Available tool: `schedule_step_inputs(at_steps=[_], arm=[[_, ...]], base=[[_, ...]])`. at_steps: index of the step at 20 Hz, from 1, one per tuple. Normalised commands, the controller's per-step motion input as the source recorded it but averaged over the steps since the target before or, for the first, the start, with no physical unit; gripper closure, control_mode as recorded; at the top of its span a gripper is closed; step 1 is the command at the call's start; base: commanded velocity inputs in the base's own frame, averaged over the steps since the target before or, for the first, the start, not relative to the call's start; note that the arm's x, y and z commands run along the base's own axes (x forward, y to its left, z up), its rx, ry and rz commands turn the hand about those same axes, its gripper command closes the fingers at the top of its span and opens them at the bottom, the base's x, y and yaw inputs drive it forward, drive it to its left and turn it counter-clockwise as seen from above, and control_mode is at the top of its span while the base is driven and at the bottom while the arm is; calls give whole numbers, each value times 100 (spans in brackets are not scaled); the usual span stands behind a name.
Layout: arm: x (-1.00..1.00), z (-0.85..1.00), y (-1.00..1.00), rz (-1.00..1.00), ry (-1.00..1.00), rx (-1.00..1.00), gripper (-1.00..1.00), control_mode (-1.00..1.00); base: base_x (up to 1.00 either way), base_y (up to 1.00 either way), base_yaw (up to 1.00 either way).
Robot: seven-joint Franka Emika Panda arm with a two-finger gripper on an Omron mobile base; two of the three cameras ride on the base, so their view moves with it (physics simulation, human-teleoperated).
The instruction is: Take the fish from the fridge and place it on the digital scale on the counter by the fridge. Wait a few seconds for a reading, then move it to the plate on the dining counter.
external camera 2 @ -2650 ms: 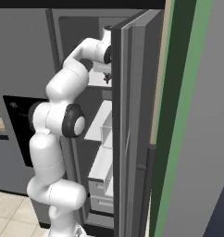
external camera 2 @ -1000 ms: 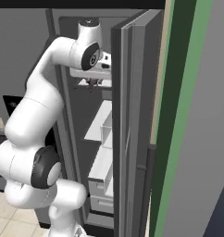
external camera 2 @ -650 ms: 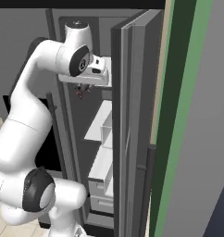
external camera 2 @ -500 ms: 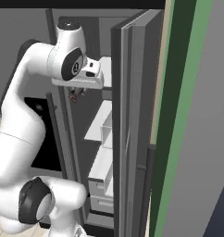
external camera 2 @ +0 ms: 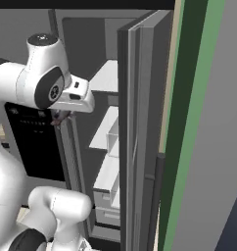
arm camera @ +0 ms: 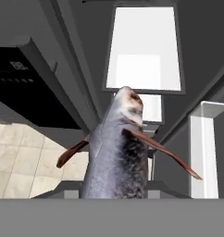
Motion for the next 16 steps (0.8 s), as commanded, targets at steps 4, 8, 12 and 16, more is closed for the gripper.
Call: schedule_step_inputs(at_steps=[4, 8, 12, 16], arm=[[-78, -1, 15, 0, 0, -2, 100, -100], [-48, -12, 25, 0, 0, -1, 100, -100], [-14, -6, 20, 0, 0, -1, 100, -100], [0, 0, 0, 0, 0, 0, 100, -100]], base=[[0, 0, 0], [0, 0, 0], [0, 0, 0], [0, 0, 0]])
